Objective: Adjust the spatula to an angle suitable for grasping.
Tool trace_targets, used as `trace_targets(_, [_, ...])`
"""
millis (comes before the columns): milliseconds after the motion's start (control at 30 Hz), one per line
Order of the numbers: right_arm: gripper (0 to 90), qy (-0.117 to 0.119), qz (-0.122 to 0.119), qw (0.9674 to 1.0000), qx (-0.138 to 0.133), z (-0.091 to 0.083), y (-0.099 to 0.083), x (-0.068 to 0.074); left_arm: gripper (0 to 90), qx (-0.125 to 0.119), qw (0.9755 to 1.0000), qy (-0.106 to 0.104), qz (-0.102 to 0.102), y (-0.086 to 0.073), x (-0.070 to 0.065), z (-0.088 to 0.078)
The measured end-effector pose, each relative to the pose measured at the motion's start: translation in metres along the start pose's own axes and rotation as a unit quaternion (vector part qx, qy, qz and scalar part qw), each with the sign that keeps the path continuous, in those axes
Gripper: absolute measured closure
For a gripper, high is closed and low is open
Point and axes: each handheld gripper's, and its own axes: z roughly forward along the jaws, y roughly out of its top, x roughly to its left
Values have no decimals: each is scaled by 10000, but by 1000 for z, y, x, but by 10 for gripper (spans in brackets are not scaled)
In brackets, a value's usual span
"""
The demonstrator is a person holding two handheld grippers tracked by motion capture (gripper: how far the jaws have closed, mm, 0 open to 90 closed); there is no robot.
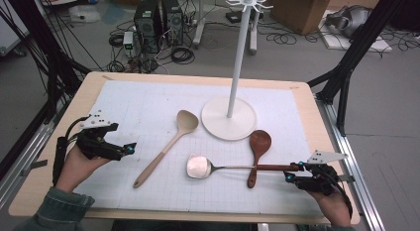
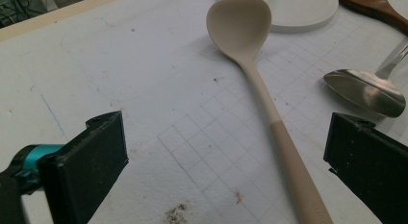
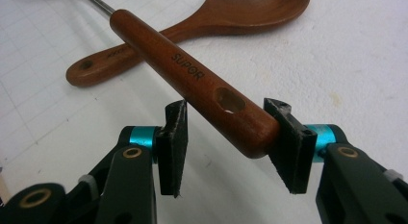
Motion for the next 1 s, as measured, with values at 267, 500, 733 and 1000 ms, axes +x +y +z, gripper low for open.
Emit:
trace_targets(267, [525, 90, 38, 10000, 9, 1, -1, -2, 17, 11, 10000, -5, -2, 0, 0, 1])
trace_targets(500, [523, 128, 58, 9999, 19, 7, -2, -5, 17, 17, 10000, -39, -2, 0, -1, 3])
trace_targets(733, [525, 208, -22, 9998, -69, 11, 3, -7, 17, 24, 10000, -68, 9, 0, -2, 5])
trace_targets(1000, [536, 418, -192, 9989, -88, 19, 13, -2, 17, 59, 9999, -126, 38, 0, -4, 8])
